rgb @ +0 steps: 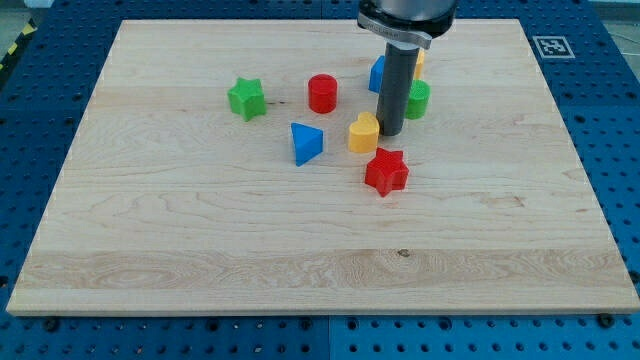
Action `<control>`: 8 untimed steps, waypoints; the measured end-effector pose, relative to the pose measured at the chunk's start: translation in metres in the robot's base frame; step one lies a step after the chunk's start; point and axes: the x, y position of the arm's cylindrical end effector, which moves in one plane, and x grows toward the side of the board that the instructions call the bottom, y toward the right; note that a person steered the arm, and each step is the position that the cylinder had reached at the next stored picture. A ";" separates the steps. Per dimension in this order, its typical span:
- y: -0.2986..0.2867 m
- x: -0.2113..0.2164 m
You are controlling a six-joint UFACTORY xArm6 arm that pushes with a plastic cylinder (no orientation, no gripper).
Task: Push the red circle into the yellow heart
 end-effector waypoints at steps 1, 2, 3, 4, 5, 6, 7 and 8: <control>-0.015 -0.019; -0.026 -0.047; -0.059 -0.034; -0.093 -0.040; -0.093 -0.074; -0.093 -0.122; -0.127 -0.155; -0.191 -0.171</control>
